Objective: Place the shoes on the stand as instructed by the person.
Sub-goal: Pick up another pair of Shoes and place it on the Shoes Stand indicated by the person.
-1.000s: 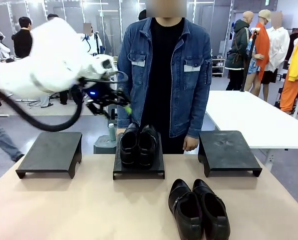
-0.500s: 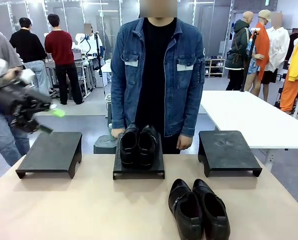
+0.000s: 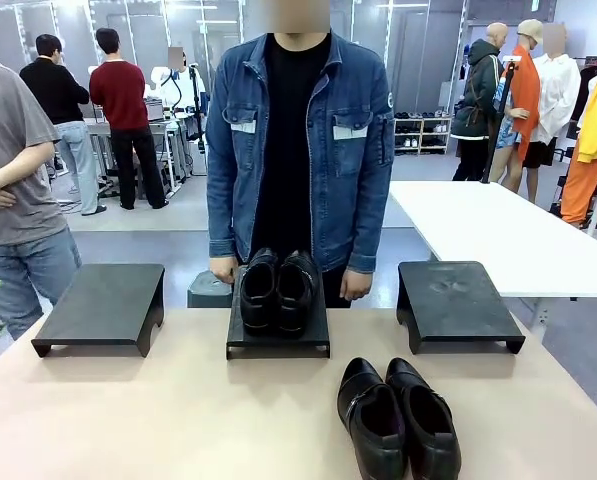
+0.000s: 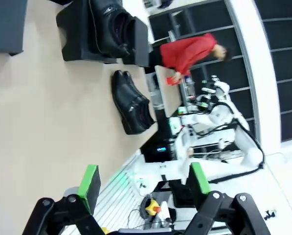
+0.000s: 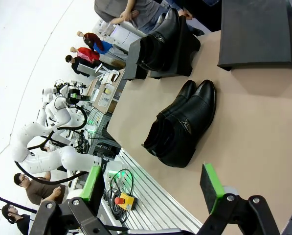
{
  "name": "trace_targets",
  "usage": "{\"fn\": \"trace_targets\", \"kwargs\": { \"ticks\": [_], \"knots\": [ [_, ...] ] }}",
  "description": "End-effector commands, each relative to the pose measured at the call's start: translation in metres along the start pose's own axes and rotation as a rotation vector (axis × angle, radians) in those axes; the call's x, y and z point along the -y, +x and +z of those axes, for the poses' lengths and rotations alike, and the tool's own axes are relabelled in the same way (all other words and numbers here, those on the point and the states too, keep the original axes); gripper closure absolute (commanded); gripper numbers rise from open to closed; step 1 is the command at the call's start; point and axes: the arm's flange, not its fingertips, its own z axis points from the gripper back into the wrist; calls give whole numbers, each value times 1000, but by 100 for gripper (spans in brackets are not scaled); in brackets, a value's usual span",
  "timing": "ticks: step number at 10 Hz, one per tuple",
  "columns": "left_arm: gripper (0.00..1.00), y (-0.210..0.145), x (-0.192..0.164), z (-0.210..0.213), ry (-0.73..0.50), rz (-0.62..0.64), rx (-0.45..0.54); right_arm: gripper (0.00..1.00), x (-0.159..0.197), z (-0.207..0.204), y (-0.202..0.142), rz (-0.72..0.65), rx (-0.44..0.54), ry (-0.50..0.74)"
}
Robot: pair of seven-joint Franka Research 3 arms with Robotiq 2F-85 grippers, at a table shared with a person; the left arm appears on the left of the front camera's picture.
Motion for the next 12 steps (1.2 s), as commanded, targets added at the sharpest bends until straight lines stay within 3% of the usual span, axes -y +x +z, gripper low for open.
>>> {"fn": "trace_targets", "kwargs": {
  "ticks": [1,3,4,6,7,12],
  "knots": [
    [8,-10,-39,25,-106,42,4,0,-1,1,1,8,7,9],
    [8,-30,-69,47,-198,52,47,0,-1,1,1,8,7,9],
    [8,-30,-73,48,-184,71,29,0,-1,1,1,8,7,9],
    [8,-18,-72,49,-193,70,44,0,-1,1,1,8,7,9],
    [8,-41,-77,45,-184,90,55,0,-1,1,1,8,7,9],
    [8,-41,-77,45,-184,90,55,0,-1,1,1,8,7,9]
  ]
}}
